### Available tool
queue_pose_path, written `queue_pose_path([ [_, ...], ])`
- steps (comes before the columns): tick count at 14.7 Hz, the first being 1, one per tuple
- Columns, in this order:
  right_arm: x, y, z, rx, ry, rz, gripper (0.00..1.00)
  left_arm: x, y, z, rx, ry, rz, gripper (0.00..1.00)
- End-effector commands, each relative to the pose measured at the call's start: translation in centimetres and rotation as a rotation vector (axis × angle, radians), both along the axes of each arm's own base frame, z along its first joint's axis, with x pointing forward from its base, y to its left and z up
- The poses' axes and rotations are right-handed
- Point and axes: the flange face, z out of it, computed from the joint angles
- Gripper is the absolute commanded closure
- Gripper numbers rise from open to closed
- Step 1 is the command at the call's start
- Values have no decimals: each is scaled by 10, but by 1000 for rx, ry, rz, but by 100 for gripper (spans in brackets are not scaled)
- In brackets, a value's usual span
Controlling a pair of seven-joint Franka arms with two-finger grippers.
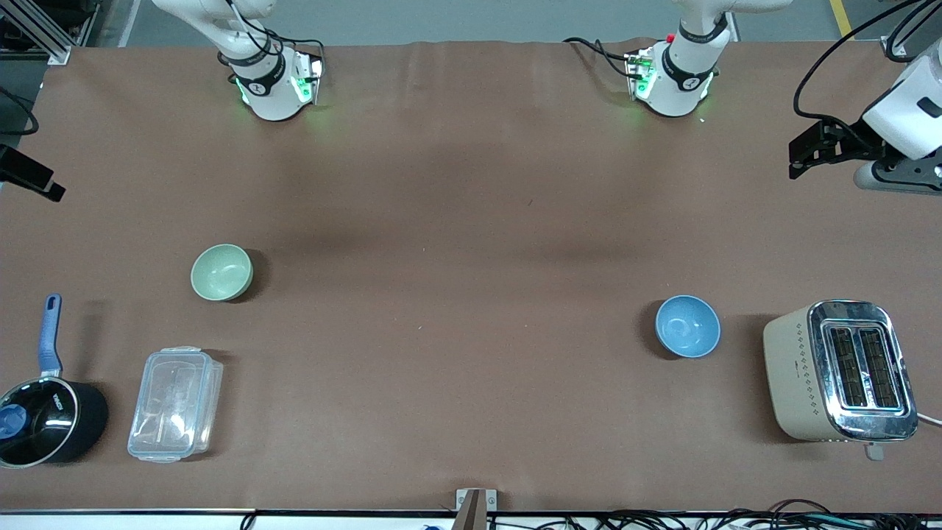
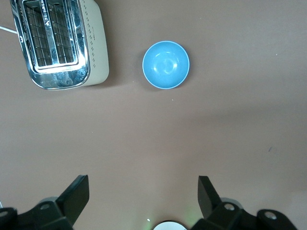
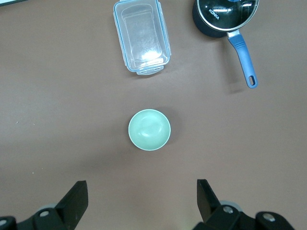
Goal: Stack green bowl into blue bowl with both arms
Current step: 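Reach the right gripper to the green bowl while the left gripper reaches the blue bowl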
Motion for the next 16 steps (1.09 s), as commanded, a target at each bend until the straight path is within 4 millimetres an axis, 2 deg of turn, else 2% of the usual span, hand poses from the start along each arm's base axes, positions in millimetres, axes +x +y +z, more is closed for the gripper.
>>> queue_pose_path([
  [1, 1, -2, 2, 22, -7, -8, 0, 2, 0, 5, -5, -8, -2, 0],
  [3, 1, -1, 2, 22, -7, -6, 0, 3, 2, 5, -3, -8, 0, 0],
  [6, 0, -2, 3, 22, -7, -8, 0, 15, -1, -1, -5, -3, -5, 0],
  [9, 0, -2, 3, 22, -7, -8, 0, 24, -1, -15, -1, 17, -8, 0],
  [15, 0, -6, 0, 24, 0, -5, 0, 72, -9, -99, 1, 66, -14, 0],
  [16, 0, -9, -7, 25, 20, 1, 0, 80, -10, -120, 3, 84, -12, 0],
])
